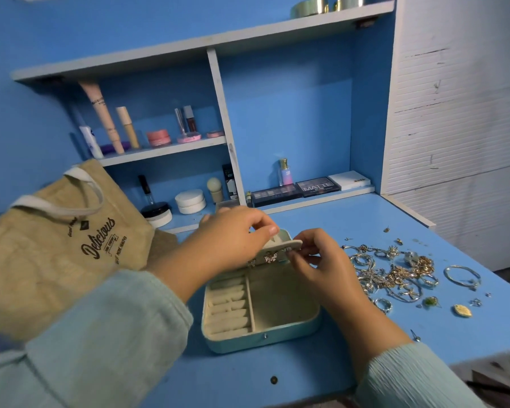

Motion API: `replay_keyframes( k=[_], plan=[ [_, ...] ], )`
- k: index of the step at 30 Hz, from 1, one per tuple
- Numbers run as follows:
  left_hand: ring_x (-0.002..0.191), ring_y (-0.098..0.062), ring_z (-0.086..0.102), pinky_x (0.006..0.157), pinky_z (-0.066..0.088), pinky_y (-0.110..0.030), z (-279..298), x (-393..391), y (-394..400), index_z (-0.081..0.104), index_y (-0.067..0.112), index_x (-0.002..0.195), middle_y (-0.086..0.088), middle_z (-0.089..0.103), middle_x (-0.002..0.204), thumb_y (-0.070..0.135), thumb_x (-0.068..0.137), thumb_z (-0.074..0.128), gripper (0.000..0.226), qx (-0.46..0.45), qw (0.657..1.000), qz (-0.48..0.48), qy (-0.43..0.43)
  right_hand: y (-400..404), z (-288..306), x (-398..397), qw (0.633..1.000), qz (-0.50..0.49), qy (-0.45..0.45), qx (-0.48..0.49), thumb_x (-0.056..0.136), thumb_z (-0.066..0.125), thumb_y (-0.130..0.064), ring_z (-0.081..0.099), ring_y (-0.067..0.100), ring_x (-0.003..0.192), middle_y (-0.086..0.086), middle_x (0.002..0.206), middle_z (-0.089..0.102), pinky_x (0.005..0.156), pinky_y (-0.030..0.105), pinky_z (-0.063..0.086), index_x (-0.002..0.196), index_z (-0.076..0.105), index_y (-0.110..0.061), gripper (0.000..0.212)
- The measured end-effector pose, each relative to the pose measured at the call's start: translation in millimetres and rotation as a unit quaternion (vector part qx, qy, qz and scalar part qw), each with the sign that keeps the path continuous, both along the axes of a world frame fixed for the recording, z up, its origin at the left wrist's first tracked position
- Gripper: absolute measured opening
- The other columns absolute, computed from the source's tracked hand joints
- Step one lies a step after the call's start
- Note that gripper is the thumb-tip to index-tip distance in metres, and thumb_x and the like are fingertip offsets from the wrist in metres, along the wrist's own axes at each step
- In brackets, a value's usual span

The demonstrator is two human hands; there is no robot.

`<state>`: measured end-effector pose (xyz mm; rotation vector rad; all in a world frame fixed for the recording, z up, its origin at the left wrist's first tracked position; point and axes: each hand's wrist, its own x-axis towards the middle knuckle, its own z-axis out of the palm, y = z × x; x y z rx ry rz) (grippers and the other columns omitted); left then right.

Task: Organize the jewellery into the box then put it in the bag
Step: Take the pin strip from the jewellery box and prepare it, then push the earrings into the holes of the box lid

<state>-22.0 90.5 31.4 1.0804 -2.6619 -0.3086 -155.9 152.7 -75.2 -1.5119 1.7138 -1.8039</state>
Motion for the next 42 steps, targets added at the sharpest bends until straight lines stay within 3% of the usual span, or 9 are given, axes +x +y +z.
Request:
replay_keyframes(
  k=[6, 9, 12, 17, 25, 35, 37, 39, 42],
  plan=[
    [0.112, -0.008, 0.041, 0.096, 0.023, -0.033, -18, 11, 23, 0.057, 0.042, 0.107, 0.02, 0.052, 0.11, 0.045, 0.093, 0.046, 0.018, -0.113, 0.993, 0.042, 0.006, 0, 18, 0, 0.994, -0.038, 0.031, 0.094, 0.086, 0.063, -0.013, 0.053, 0.011, 0.071, -0.004, 0.077, 0.059, 0.059, 0.015, 0.04, 0.08, 0.053, -0.023, 0.016],
    [0.114, -0.009, 0.042, 0.096, 0.022, -0.032, -22, 9, 26, 0.058, 0.039, 0.109, 0.018, 0.053, 0.114, 0.041, 0.096, 0.043, 0.02, -0.141, 0.988, 0.056, 0.014, 6, 28, -3, 0.984, -0.04, 0.066, 0.159, 0.09, 0.059, -0.018, 0.051, 0.006, 0.068, -0.008, 0.078, 0.057, 0.051, 0.011, 0.036, 0.085, 0.054, -0.023, 0.008],
    [0.116, -0.01, 0.041, 0.098, 0.022, -0.033, -25, 8, 31, 0.058, 0.039, 0.11, 0.017, 0.052, 0.115, 0.039, 0.096, 0.042, 0.021, -0.137, 0.989, 0.056, 0.009, 16, 38, -10, 0.974, -0.03, 0.099, 0.201, 0.091, 0.057, -0.019, 0.053, 0.005, 0.069, -0.007, 0.086, 0.061, 0.053, 0.014, 0.039, 0.088, 0.057, -0.024, 0.005],
    [0.117, -0.011, 0.041, 0.1, 0.022, -0.034, -35, 7, 42, 0.057, 0.039, 0.113, 0.017, 0.051, 0.118, 0.036, 0.097, 0.04, 0.023, -0.136, 0.989, 0.049, 0.011, 31, 51, -21, 0.957, -0.017, 0.15, 0.246, 0.089, 0.059, -0.021, 0.051, 0.005, 0.069, -0.012, 0.081, 0.059, 0.065, 0.025, 0.048, 0.087, 0.062, -0.025, 0.005],
    [0.123, -0.01, 0.037, 0.102, 0.02, -0.034, -46, 4, 46, 0.052, 0.042, 0.119, 0.019, 0.046, 0.128, 0.035, 0.096, 0.039, 0.028, -0.122, 0.992, 0.039, -0.007, 54, 72, -62, 0.921, -0.06, 0.242, 0.299, 0.088, 0.058, -0.018, 0.052, 0.006, 0.062, -0.011, 0.072, 0.059, 0.054, 0.015, 0.039, 0.077, 0.061, -0.026, 0.014],
    [0.114, -0.015, 0.047, 0.098, 0.022, -0.039, -20, -48, 31, 0.062, 0.034, 0.109, 0.01, 0.06, 0.115, 0.049, 0.094, 0.038, 0.032, -0.048, 0.974, -0.034, -0.218, 68, 77, -114, 0.867, -0.067, 0.297, 0.396, 0.091, 0.056, -0.018, 0.053, 0.004, 0.072, -0.007, 0.091, 0.064, 0.059, 0.012, 0.04, 0.096, 0.068, -0.017, 0.013],
    [0.114, -0.016, 0.05, 0.097, 0.023, -0.04, -15, -67, 21, 0.061, 0.03, 0.113, 0.008, 0.061, 0.117, 0.05, 0.095, 0.036, 0.037, -0.035, 0.963, -0.048, -0.264, 67, 78, -124, 0.858, -0.065, 0.3, 0.411, 0.091, 0.056, -0.02, 0.048, -0.001, 0.067, -0.012, 0.083, 0.06, 0.056, 0.011, 0.036, 0.098, 0.068, -0.017, 0.014],
    [0.118, -0.017, 0.048, 0.102, 0.027, -0.041, -10, -89, 9, 0.057, 0.029, 0.12, 0.008, 0.057, 0.125, 0.051, 0.095, 0.037, 0.038, -0.011, 0.955, -0.064, -0.291, 65, 77, -136, 0.852, -0.069, 0.294, 0.428, 0.092, 0.056, -0.022, 0.049, 0.0, 0.068, -0.016, 0.077, 0.055, 0.059, 0.014, 0.04, 0.099, 0.068, -0.017, 0.014],
    [0.121, -0.018, 0.046, 0.105, 0.034, -0.041, -10, -120, -13, 0.055, 0.025, 0.125, 0.006, 0.052, 0.132, 0.047, 0.096, 0.042, 0.039, 0.023, 0.952, -0.086, -0.292, 60, 74, -158, 0.842, -0.083, 0.286, 0.45, 0.091, 0.057, -0.023, 0.061, 0.014, 0.081, -0.005, 0.09, 0.065, 0.074, 0.027, 0.051, 0.098, 0.069, -0.016, 0.015]
  ],
)
